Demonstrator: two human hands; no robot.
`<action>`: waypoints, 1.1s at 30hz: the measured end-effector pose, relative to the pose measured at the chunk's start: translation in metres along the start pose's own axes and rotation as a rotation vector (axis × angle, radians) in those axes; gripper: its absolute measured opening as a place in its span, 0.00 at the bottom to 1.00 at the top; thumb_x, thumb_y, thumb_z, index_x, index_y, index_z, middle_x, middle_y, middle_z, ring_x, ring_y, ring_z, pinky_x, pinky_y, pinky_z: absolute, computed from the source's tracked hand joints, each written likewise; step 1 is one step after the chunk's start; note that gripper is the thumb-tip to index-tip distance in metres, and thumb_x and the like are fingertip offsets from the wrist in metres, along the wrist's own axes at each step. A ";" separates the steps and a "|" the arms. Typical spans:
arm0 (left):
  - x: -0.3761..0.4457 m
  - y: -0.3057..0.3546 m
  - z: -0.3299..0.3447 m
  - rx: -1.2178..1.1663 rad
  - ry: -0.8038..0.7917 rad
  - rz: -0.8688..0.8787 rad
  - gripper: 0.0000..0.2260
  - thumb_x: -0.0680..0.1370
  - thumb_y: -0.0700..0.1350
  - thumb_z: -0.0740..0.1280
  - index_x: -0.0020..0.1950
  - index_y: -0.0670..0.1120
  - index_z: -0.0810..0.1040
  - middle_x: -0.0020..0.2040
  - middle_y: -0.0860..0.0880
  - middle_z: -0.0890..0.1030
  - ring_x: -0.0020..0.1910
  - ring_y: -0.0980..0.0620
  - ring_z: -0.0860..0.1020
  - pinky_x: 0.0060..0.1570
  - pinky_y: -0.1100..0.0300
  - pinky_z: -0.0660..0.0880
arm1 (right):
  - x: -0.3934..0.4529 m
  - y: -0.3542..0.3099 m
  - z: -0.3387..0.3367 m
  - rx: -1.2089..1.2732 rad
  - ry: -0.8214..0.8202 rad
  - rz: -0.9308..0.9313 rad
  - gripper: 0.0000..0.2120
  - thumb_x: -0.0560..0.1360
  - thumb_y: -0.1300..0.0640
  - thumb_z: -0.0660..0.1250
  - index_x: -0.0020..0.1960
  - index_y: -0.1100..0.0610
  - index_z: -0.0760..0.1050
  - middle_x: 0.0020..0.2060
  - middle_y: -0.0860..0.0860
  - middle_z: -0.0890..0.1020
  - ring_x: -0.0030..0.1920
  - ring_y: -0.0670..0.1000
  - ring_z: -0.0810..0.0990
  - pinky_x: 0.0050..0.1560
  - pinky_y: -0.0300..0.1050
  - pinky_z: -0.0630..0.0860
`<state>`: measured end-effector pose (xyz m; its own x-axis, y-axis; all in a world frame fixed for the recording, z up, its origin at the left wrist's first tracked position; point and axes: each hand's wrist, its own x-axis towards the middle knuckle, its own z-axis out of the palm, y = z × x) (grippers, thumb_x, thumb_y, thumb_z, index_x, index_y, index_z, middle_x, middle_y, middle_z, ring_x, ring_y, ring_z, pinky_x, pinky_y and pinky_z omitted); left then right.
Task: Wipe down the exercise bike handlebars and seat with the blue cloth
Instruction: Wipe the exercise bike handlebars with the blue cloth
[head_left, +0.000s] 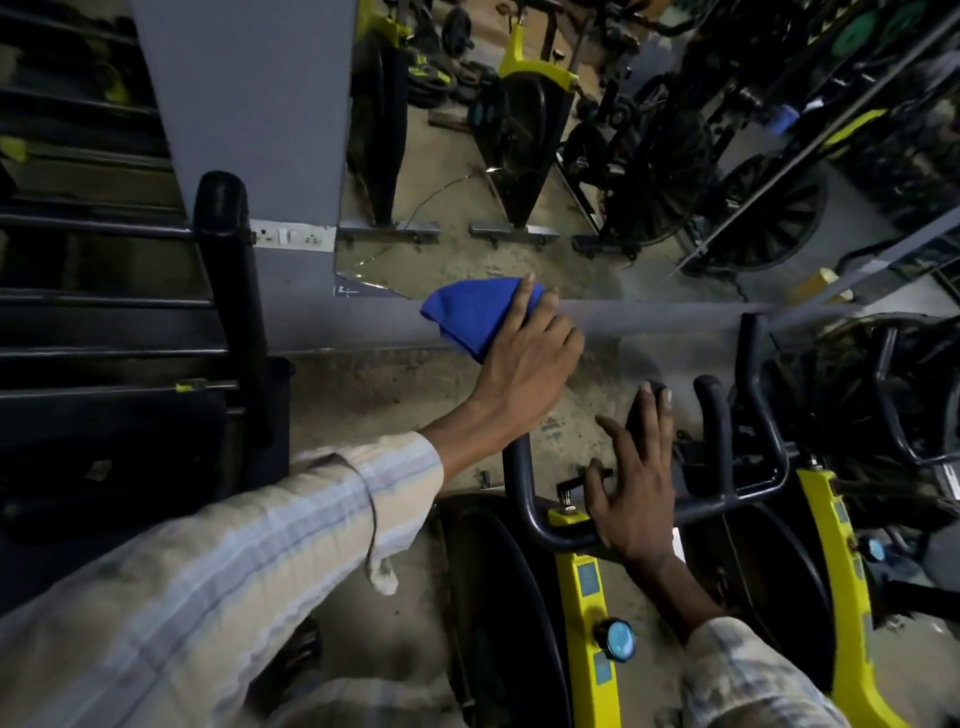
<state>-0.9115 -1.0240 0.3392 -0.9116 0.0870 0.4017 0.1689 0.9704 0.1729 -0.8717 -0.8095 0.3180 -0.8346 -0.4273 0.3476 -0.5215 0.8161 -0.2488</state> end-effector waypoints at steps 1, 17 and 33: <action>-0.001 0.001 -0.002 0.049 -0.039 0.022 0.12 0.78 0.43 0.67 0.60 0.44 0.81 0.58 0.45 0.83 0.76 0.37 0.69 0.83 0.34 0.46 | 0.000 0.001 0.000 0.003 -0.001 0.000 0.23 0.74 0.62 0.67 0.69 0.59 0.77 0.86 0.56 0.51 0.86 0.59 0.44 0.84 0.51 0.52; -0.076 0.027 0.002 -0.115 -0.339 0.504 0.17 0.79 0.52 0.54 0.45 0.49 0.82 0.45 0.51 0.86 0.48 0.46 0.82 0.69 0.50 0.63 | -0.001 0.015 -0.002 0.044 -0.006 -0.043 0.22 0.72 0.66 0.71 0.66 0.60 0.78 0.86 0.57 0.53 0.86 0.58 0.45 0.82 0.37 0.50; -0.070 0.032 -0.009 0.172 -0.429 0.578 0.21 0.81 0.56 0.55 0.41 0.47 0.82 0.40 0.47 0.84 0.45 0.46 0.78 0.68 0.44 0.71 | -0.005 0.015 -0.009 0.083 -0.041 -0.036 0.18 0.76 0.60 0.66 0.66 0.56 0.77 0.86 0.53 0.51 0.86 0.54 0.42 0.59 0.39 0.71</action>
<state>-0.8388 -1.0008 0.3250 -0.7671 0.6415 -0.0073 0.6378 0.7613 -0.1172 -0.8736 -0.7920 0.3212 -0.8210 -0.4726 0.3203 -0.5625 0.7658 -0.3116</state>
